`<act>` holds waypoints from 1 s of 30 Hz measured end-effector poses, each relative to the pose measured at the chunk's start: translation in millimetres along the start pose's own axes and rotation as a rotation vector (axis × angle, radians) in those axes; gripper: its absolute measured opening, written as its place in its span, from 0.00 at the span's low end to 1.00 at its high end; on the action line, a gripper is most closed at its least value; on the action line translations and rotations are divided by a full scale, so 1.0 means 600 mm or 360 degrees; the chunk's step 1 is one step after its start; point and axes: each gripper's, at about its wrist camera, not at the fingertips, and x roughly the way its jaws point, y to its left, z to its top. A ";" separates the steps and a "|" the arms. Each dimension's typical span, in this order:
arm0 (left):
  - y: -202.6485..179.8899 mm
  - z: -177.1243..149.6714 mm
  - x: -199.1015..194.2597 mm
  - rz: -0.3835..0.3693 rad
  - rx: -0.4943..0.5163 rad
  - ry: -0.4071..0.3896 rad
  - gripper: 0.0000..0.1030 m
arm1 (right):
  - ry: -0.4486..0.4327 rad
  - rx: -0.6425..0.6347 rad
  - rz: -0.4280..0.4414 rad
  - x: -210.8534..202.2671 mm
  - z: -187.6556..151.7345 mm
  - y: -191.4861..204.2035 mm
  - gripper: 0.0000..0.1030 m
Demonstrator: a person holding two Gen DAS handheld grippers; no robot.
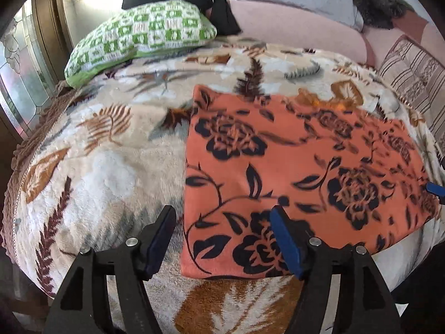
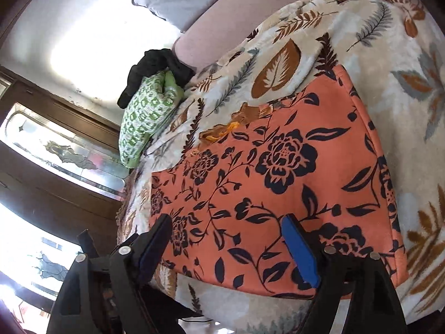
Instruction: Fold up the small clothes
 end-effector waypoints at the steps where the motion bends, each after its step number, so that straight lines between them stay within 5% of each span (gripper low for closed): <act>1: 0.002 -0.006 0.030 0.0010 0.0001 0.0094 0.72 | 0.0058 0.0052 -0.0065 0.018 -0.008 -0.020 0.92; 2: 0.011 -0.009 0.037 -0.0033 -0.0053 0.0071 0.73 | 0.0140 0.0125 -0.0106 0.045 -0.014 -0.049 0.92; 9: -0.003 0.023 -0.039 -0.0053 -0.0016 -0.0160 0.73 | -0.0035 -0.0009 0.0011 -0.007 0.052 0.007 0.93; 13: -0.035 0.028 -0.031 -0.0178 0.0007 -0.0135 0.73 | -0.0035 0.0126 0.0086 0.022 0.139 -0.019 0.93; 16: -0.052 0.013 0.021 -0.0090 0.0043 0.0000 0.74 | -0.0030 0.0231 0.0021 0.056 0.205 -0.079 0.93; 19: -0.058 0.010 0.028 -0.0071 0.0072 -0.0034 0.76 | -0.0027 0.0442 0.0101 0.096 0.246 -0.152 0.92; 21: -0.058 0.015 0.021 -0.0082 0.0070 -0.0034 0.76 | -0.0090 0.0545 0.0174 0.081 0.250 -0.157 0.92; 24: -0.046 0.021 0.008 -0.0114 0.0009 -0.0049 0.76 | -0.0144 0.0332 0.0061 0.029 0.226 -0.109 0.92; 30: -0.037 0.017 -0.026 -0.0183 -0.0073 -0.0115 0.76 | -0.0174 0.0285 0.0126 -0.080 0.054 -0.060 0.92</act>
